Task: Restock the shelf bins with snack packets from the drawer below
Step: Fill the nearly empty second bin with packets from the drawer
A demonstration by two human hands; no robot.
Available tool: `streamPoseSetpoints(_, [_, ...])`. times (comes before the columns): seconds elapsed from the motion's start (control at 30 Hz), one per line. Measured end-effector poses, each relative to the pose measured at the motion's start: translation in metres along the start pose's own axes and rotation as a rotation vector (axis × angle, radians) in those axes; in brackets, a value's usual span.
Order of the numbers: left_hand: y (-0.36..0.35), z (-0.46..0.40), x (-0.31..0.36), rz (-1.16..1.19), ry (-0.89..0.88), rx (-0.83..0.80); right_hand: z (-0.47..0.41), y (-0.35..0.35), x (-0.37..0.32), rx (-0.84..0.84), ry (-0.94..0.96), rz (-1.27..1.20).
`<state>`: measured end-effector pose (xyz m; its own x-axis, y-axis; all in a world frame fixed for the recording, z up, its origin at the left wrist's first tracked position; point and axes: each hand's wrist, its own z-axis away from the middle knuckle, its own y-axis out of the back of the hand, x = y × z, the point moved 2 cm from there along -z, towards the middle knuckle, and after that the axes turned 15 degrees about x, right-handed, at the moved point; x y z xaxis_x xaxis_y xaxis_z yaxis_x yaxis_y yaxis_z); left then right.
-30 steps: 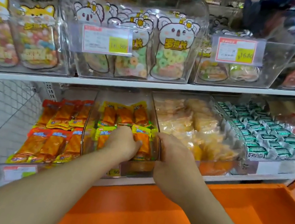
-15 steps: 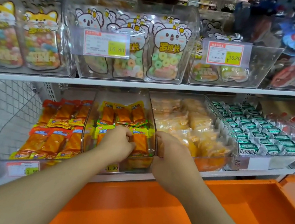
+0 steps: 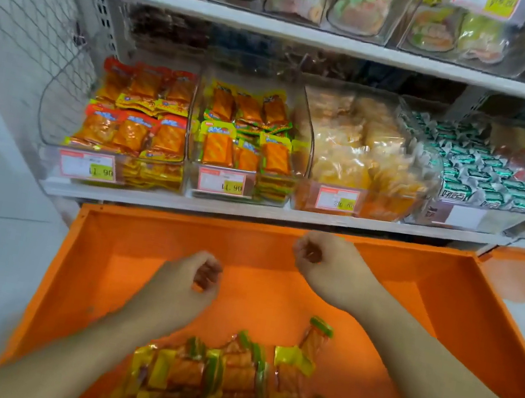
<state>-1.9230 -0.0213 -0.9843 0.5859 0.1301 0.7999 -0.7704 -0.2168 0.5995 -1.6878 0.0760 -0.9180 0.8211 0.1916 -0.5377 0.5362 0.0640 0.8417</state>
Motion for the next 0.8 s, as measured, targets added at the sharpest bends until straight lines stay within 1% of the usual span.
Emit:
streamPoseSetpoints(0.1, [-0.018, 0.019, -0.059, -0.135, 0.106, -0.148, 0.007, -0.043, 0.053, -0.160, -0.114, 0.183])
streamPoseSetpoints(0.2, [-0.034, 0.028, -0.107, -0.206, 0.184, -0.275, 0.018, -0.077, 0.104, -0.293, -0.256, 0.307])
streamPoseSetpoints(0.27, [-0.046, 0.032, -0.130, -0.258, 0.210, -0.389, 0.023, -0.097, 0.128, -0.325, -0.299, 0.376])
streamPoseSetpoints(0.33, [-0.058, 0.030, -0.147, -0.310, 0.200, -0.502, 0.028, -0.117, 0.144, -0.352, -0.310, 0.424])
streamPoseSetpoints(0.4, [-0.069, 0.023, -0.159, -0.391, 0.173, -0.557, 0.031, -0.134, 0.159, -0.387, -0.294, 0.478])
streamPoseSetpoints(0.47, [-0.079, 0.017, -0.171, -0.441, 0.161, -0.581, 0.034, -0.150, 0.174, -0.396, -0.263, 0.508])
streamPoseSetpoints(0.57, [-0.091, 0.015, -0.188, -0.443, 0.176, -0.579, 0.037, -0.169, 0.190, -0.438, -0.225, 0.561])
streamPoseSetpoints(0.63, [-0.095, 0.014, -0.196, -0.403, 0.197, -0.524, 0.037, -0.179, 0.199, -0.444, -0.300, 0.548])
streamPoseSetpoints(0.7, [-0.096, 0.012, -0.198, -0.364, 0.217, -0.481, 0.038, -0.188, 0.205, -0.408, -0.367, 0.541])
streamPoseSetpoints(0.8, [-0.097, 0.011, -0.199, -0.349, 0.208, -0.467, 0.040, -0.194, 0.212, -0.344, -0.370, 0.622])
